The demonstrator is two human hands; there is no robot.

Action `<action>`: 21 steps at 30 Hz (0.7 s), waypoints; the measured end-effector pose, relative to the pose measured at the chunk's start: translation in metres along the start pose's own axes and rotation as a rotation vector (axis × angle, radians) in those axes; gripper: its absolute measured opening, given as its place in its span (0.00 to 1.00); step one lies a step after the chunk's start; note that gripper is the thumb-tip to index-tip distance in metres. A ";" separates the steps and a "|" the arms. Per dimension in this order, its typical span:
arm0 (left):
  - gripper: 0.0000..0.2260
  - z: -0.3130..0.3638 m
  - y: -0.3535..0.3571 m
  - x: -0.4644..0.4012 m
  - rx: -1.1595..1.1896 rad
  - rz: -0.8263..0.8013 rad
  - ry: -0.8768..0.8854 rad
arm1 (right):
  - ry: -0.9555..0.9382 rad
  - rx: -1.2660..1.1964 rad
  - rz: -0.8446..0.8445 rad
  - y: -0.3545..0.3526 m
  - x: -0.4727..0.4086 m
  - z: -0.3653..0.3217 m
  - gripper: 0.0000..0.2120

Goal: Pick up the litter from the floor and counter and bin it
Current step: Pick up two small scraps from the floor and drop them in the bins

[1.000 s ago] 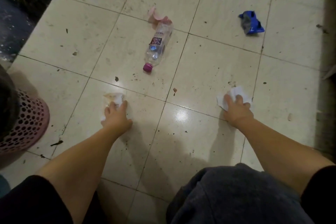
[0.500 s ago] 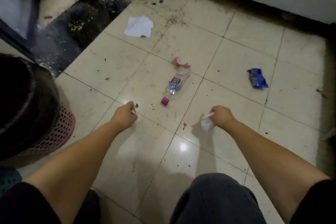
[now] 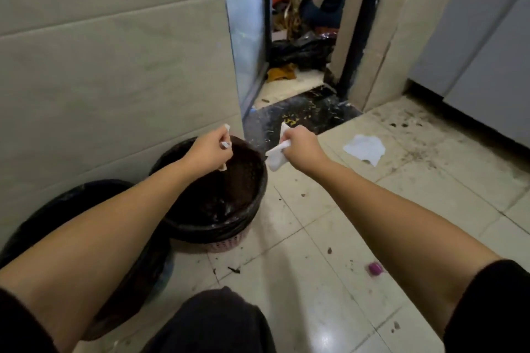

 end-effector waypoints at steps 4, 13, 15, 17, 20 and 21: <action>0.12 -0.077 -0.008 -0.004 -0.100 -0.051 -0.081 | -0.156 0.035 -0.190 0.093 -0.003 -0.059 0.17; 0.17 -0.183 0.084 0.005 -0.355 -0.520 -0.129 | -0.079 0.395 -0.716 0.252 0.033 -0.020 0.29; 0.11 -0.193 0.096 0.009 -0.420 -0.624 -0.126 | -0.094 0.488 -0.796 0.258 0.039 -0.013 0.26; 0.16 -0.195 0.101 0.009 -0.463 -0.699 -0.118 | -0.107 0.529 -0.789 0.252 0.036 -0.013 0.26; 0.30 -0.174 0.089 -0.007 -0.453 -0.696 -0.083 | -0.100 0.497 -0.678 0.229 0.011 -0.019 0.25; 0.31 -0.163 0.082 -0.019 -0.464 -0.679 -0.063 | -0.113 0.474 -0.627 0.216 -0.001 -0.024 0.23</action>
Point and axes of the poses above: each hand's wrist, its own x-axis away from the middle knuckle, its own y-axis out of the palm, z = x × y, the point moved 9 cm from there along -x, towards the middle knuckle, and after that the axes turned 11 degrees about z, right-handed, at the moved point
